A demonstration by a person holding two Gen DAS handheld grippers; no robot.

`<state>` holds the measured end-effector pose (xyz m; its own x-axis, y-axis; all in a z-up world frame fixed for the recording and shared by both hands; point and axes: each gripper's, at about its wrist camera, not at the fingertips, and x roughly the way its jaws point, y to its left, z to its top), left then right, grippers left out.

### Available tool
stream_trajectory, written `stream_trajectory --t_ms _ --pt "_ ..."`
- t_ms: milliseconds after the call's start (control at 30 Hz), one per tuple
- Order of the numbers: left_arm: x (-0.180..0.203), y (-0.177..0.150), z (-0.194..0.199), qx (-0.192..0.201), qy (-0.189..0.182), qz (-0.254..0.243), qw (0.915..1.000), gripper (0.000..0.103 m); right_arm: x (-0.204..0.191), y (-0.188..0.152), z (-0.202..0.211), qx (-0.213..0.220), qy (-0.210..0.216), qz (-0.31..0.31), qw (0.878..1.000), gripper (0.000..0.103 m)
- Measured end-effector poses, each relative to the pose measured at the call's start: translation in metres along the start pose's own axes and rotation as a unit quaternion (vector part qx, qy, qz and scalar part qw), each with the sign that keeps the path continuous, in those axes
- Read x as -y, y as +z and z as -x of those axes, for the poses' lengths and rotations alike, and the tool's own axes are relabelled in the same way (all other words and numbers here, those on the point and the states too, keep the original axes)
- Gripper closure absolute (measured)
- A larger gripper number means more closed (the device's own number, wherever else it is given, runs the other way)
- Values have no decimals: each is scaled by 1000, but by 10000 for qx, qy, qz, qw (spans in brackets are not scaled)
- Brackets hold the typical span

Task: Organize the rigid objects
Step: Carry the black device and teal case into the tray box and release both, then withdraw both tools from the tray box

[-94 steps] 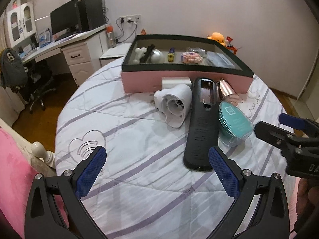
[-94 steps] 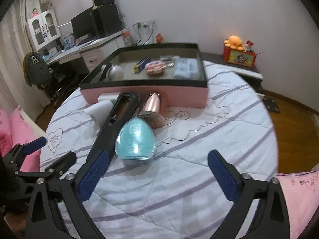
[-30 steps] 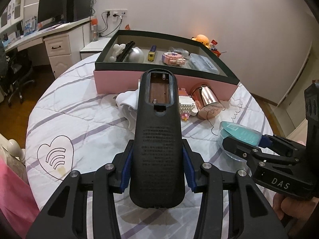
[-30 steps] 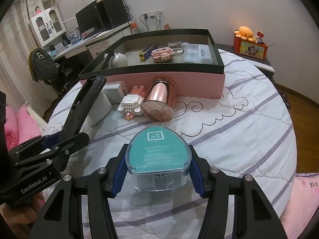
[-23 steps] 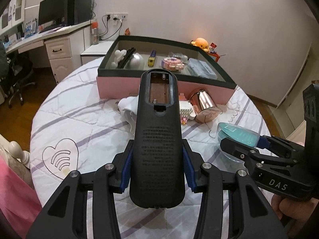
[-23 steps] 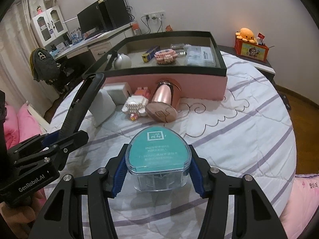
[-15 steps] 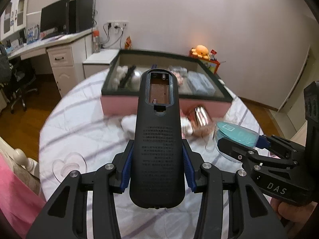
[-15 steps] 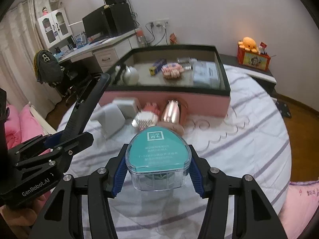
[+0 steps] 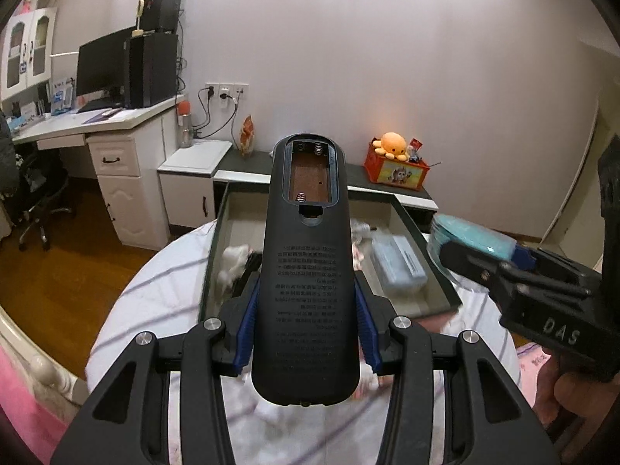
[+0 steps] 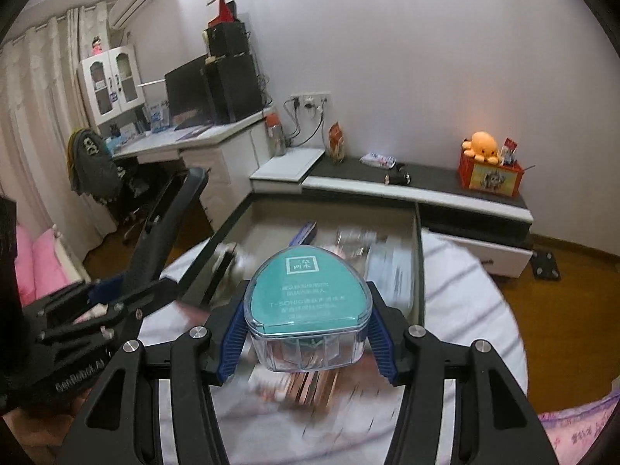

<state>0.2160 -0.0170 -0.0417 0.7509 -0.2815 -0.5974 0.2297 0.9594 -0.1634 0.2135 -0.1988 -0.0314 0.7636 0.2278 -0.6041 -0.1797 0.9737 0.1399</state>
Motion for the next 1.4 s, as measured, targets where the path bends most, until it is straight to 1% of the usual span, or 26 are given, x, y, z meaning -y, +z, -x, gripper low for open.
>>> stream_trajectory --t_ms 100,167,233,433,500,633,733,833,867,900,933,967,1033,1100,1167,1200,1267,1333,1400 --pt "2 12 -24 -49 -55 1 10000 58 6 16 -26 -42 -7 -35 10000 47" --pt "4 17 -40 -114 -83 -9 9999 58 11 20 -40 -97 -2 -66 9999 47" --pt "3 20 -61 -260 -122 14 9996 58 18 24 -61 -221 -31 -116 9997 47" --pt "4 12 -105 -624 -178 62 9979 58 43 19 -108 -565 -95 -370 9977 47" --pt "3 9 -114 -687 -166 65 9975 58 49 15 -122 -707 -111 -406 9966 47" --pt "0 6 -126 -774 -113 84 9969 58 52 13 -132 -813 -133 -407 9958 46" --pt "1 6 -134 -901 -93 -9 9959 58 52 12 -137 -874 -113 -382 9954 46" --pt "4 8 -137 -926 62 -106 9956 57 49 14 -142 -945 -157 -359 9948 46" --pt "5 9 -136 -938 98 -115 9955 52 47 14 -144 -983 -157 -318 9945 43" --pt "5 9 -135 -942 141 -123 9954 47 45 13 -145 -1005 -165 -271 9944 33" --pt "6 10 -133 -914 134 -131 9956 35 43 13 -145 -996 -176 -251 9946 20" --pt "7 11 -130 -865 187 -150 9960 23 43 13 -144 -969 -203 -240 9948 20" --pt "8 10 -124 -769 238 -171 9966 18 41 12 -142 -937 -165 -294 9950 20" --pt "10 9 -118 -722 202 -176 9970 15 41 12 -138 -885 -123 -347 9954 20" --pt "12 9 -111 -665 264 -150 9973 10 40 11 -134 -848 -134 -382 9956 17" --pt "11 8 -106 -628 274 -117 9976 9 39 11 -131 -831 -150 -438 9955 13" --pt "9 8 -96 -570 307 -70 9979 4 40 11 -122 -762 -170 -522 9956 0" --pt "7 7 -82 -452 374 -83 9982 0 38 12 -113 -666 -204 -519 9962 0" --pt "7 6 -67 -316 483 -127 9983 0 33 11 -102 -585 -200 -494 9969 0"
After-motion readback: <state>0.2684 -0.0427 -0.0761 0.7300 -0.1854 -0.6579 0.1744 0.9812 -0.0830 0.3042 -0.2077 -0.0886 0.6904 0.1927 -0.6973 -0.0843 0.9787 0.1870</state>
